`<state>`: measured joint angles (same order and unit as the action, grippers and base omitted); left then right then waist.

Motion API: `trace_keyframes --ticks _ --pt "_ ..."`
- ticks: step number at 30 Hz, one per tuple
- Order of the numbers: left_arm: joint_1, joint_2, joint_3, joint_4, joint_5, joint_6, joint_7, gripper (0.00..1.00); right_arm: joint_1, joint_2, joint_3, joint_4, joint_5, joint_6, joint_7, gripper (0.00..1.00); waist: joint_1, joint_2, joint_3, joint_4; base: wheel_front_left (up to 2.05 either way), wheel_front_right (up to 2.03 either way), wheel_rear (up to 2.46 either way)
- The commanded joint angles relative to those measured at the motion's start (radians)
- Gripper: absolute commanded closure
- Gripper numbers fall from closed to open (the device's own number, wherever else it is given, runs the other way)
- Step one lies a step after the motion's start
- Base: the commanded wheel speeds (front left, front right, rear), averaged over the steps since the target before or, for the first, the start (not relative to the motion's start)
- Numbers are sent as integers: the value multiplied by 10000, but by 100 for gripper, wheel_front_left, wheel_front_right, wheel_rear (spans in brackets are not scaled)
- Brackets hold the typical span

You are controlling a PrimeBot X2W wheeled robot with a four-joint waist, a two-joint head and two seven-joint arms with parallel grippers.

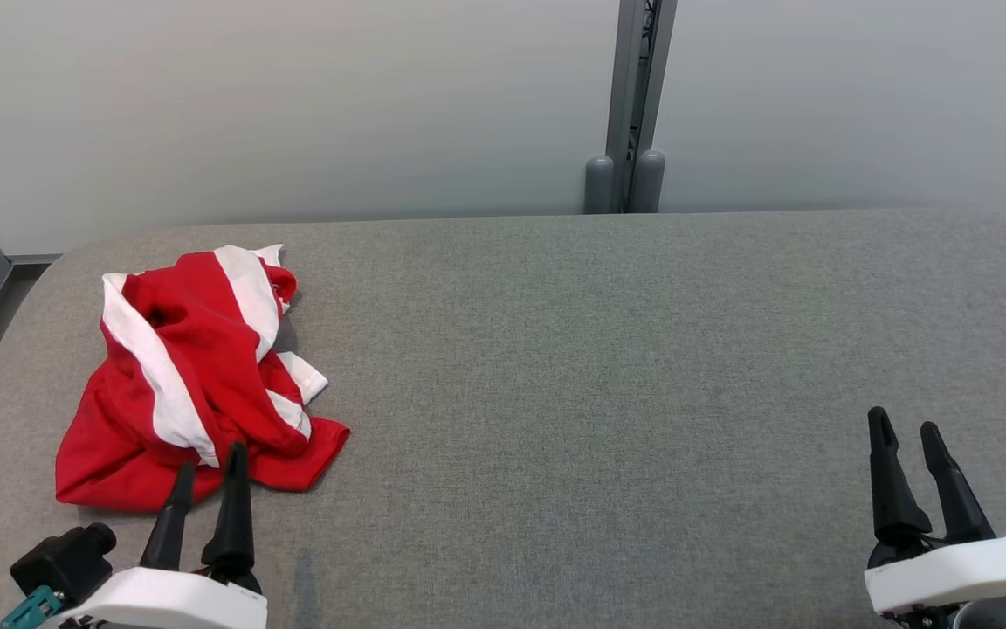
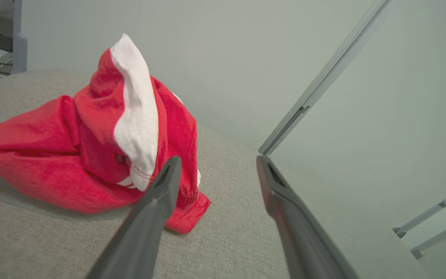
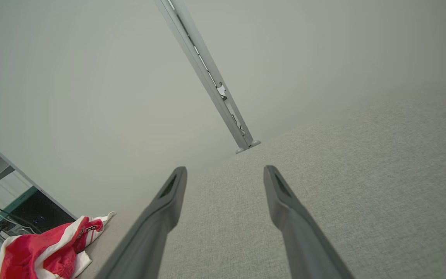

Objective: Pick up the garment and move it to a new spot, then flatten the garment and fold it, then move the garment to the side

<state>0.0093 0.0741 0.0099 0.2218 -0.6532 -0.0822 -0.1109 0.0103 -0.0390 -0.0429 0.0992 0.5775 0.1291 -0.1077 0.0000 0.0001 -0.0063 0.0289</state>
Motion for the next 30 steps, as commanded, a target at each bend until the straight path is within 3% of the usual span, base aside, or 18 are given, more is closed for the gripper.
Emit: trace_keyframes --ticks 1,21,30 --pt "-47 73 -22 -143 260 45 -78 0 -47 -95 -22 -189 -267 15 -121 0 0 -1 0 -1 0 0 0" --pt "321 398 -428 -664 2622 160 -610 0 157 -117 33 -388 -2717 18 -653 0 0 -1 -22 -44 0 0 0" --pt "415 477 -474 -262 3379 243 -823 0 276 -125 -36 -393 -3676 20 -859 0 0 -1 -20 -77 0 0 0"
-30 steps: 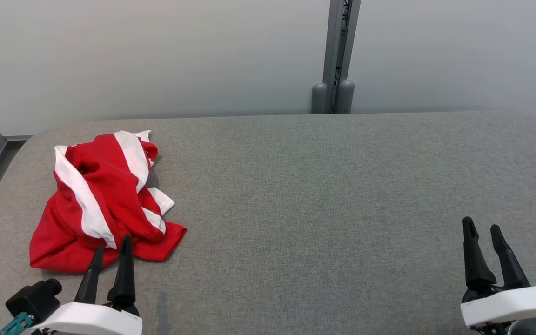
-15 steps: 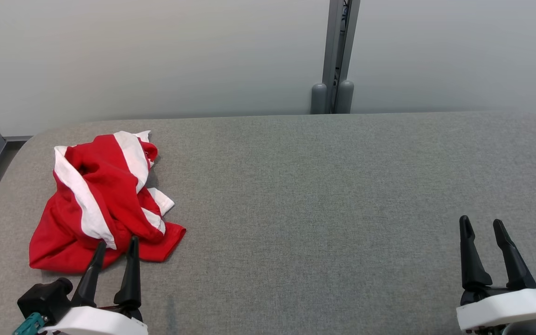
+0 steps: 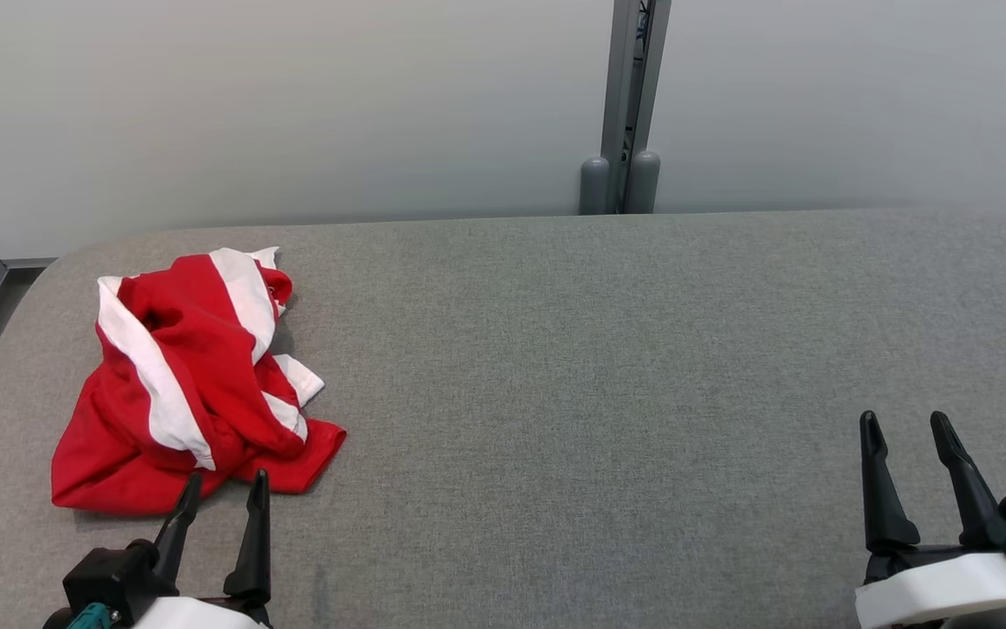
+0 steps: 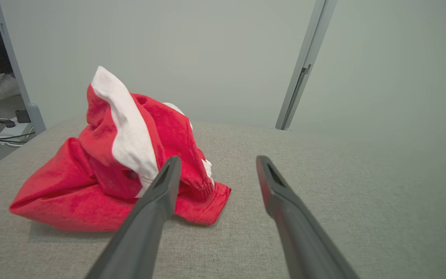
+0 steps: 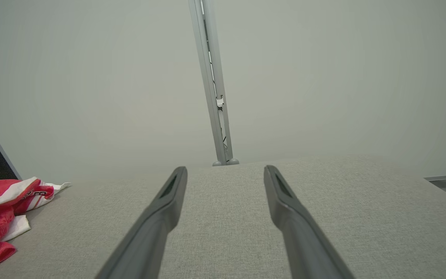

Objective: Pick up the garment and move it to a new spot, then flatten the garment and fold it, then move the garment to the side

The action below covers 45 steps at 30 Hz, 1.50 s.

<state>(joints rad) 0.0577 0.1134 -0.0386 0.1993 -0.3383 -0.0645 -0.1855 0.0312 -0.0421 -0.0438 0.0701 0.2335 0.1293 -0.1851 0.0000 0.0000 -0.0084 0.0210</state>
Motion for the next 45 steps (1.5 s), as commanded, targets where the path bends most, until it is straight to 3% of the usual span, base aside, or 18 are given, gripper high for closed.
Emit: trace_keyframes --ticks 1,23,29,45 --pt "-69 82 19 -15 318 93 -105 0 85 -95 -33 -87 -327 18 -117 0 0 0 -1 5 0 0 0" --pt "212 38 343 396 1854 462 -541 0 389 -110 -190 451 -1693 19 -551 0 0 0 -157 158 0 0 0" --pt "262 -40 418 434 2165 327 -638 0 479 -114 -307 622 -1304 20 -670 0 0 0 -212 234 0 0 0" --pt "364 -146 567 334 2757 198 -813 0 626 -121 -438 723 -1855 20 -827 0 0 0 -276 328 0 0 0"
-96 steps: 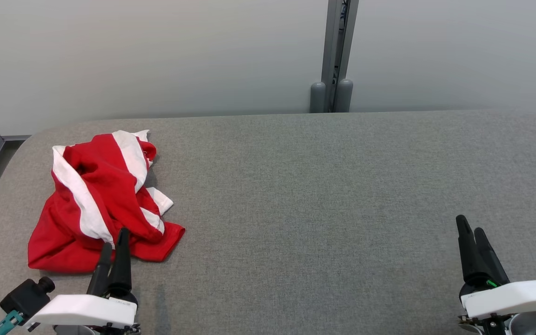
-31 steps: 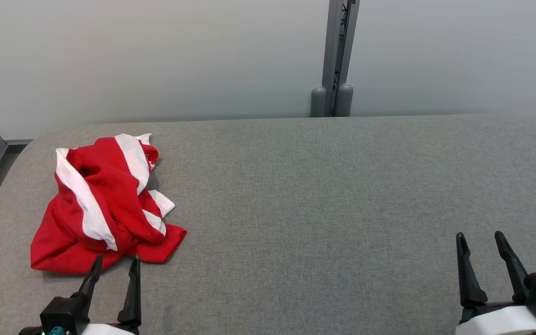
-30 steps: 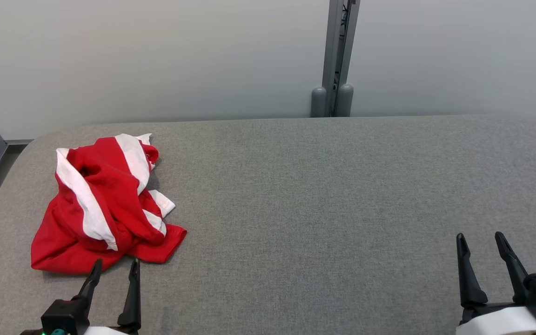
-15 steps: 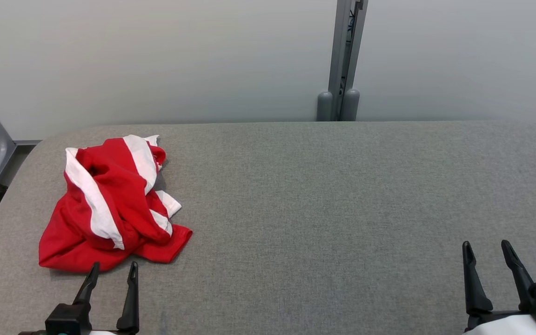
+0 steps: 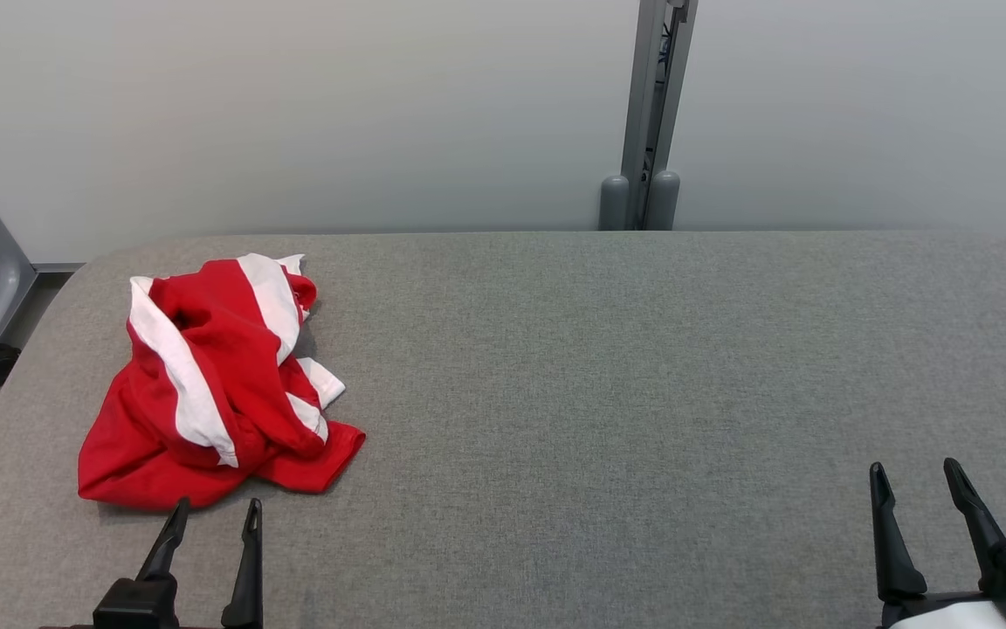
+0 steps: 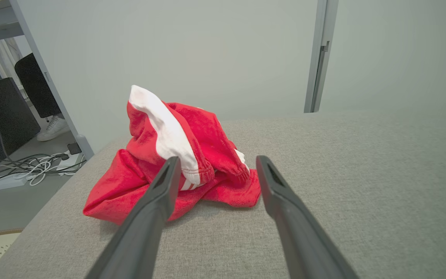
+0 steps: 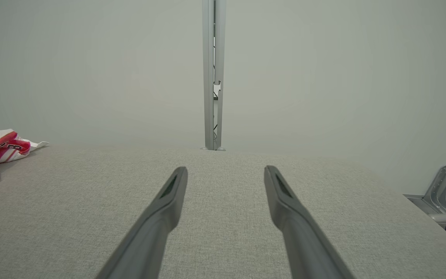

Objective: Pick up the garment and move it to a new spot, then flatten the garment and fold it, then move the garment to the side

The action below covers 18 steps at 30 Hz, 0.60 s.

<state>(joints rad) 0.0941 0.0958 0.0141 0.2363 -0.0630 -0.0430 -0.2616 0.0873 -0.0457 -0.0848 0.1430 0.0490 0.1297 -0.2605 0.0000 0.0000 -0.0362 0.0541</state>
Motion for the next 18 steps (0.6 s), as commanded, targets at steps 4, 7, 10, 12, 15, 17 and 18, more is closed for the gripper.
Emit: trace_keyframes --ticks 4,7,10,12,15,17,18 --pt "26 -2 115 -7 -66 -55 -52 0 89 -84 -13 16 38 17 -73 0 0 0 14 -26 0 0 0" --pt "13 -15 135 -2 -44 -83 -52 0 90 -84 -13 4 62 17 -73 0 0 0 33 -33 0 0 0" --pt "-26 -29 126 14 3 -115 -52 0 132 -84 -46 -13 72 17 -73 0 0 0 43 7 0 0 0" --pt "-159 -35 76 72 55 -153 -52 0 221 -84 -146 -66 25 17 -73 0 0 0 11 188 0 0 0" --pt "-287 -42 10 92 111 -198 -52 0 328 -75 -203 -150 19 17 -64 0 0 0 -54 535 0 0 0" --pt "-341 -59 -39 161 115 -215 -49 0 512 -75 -147 -134 92 17 -64 0 0 0 -176 1291 0 0 0" --pt "-373 -70 -66 194 129 -226 -38 0 573 -74 -114 -102 143 18 -64 0 0 0 -225 1620 0 0 0"
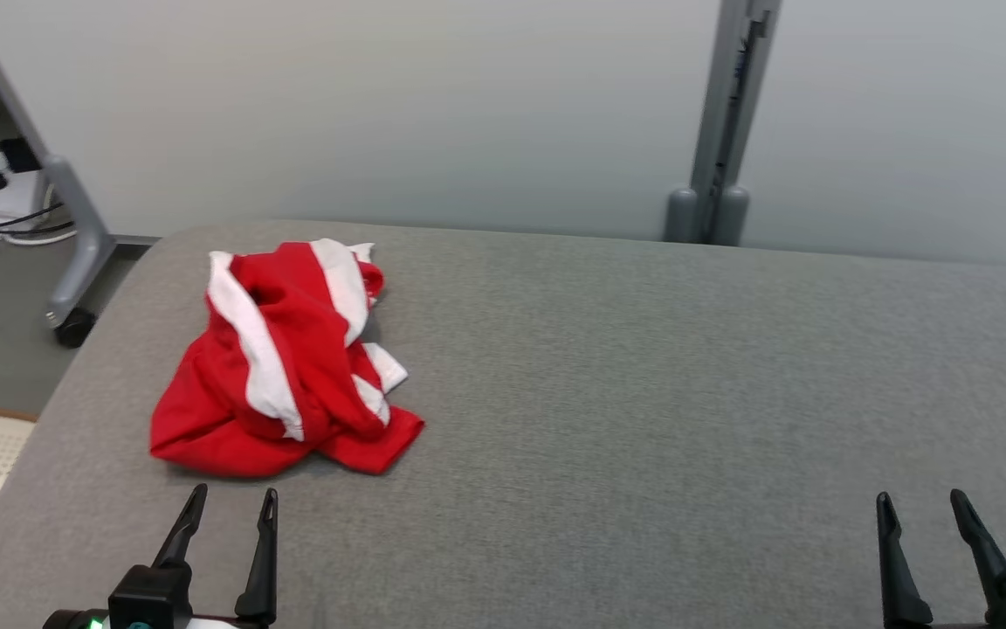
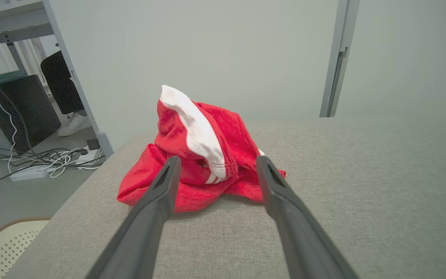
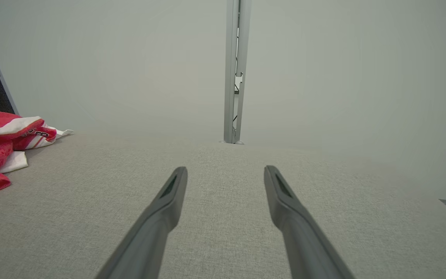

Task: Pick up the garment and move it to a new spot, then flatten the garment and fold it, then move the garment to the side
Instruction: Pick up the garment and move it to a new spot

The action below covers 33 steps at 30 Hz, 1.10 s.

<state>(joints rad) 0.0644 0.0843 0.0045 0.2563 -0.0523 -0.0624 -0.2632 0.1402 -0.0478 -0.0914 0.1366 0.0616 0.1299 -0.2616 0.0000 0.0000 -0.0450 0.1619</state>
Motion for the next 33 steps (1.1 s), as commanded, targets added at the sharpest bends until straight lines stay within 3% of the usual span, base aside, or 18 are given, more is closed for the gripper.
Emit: trace_keyframes --ticks 1,7,15,21,30,33 --pt "-78 48 38 30 22 -39 -24 0 79 -46 72 -2 55 15 -53 0 0 0 -198 865 0 0 0" --pt "66 174 194 287 -49 -41 -23 0 -183 -51 1004 57 472 10 -53 0 0 0 -449 2666 0 0 0" --pt "-150 148 364 91 -214 -93 -23 0 -750 -60 1720 148 324 9 -53 0 0 0 -264 2943 0 0 0" --pt "-1885 79 171 681 -698 -363 64 0 -1072 -59 1694 -243 -140 9 -53 0 0 0 791 2181 0 0 0" --pt "-6582 -85 207 3431 -2737 -600 2961 0 -1948 -51 1793 -560 -901 9 -51 0 0 0 3037 868 0 0 0" --pt "-7599 125 355 4285 -3024 -606 3245 0 -2150 -60 1870 -561 -856 9 -51 0 0 0 3353 428 0 0 0"
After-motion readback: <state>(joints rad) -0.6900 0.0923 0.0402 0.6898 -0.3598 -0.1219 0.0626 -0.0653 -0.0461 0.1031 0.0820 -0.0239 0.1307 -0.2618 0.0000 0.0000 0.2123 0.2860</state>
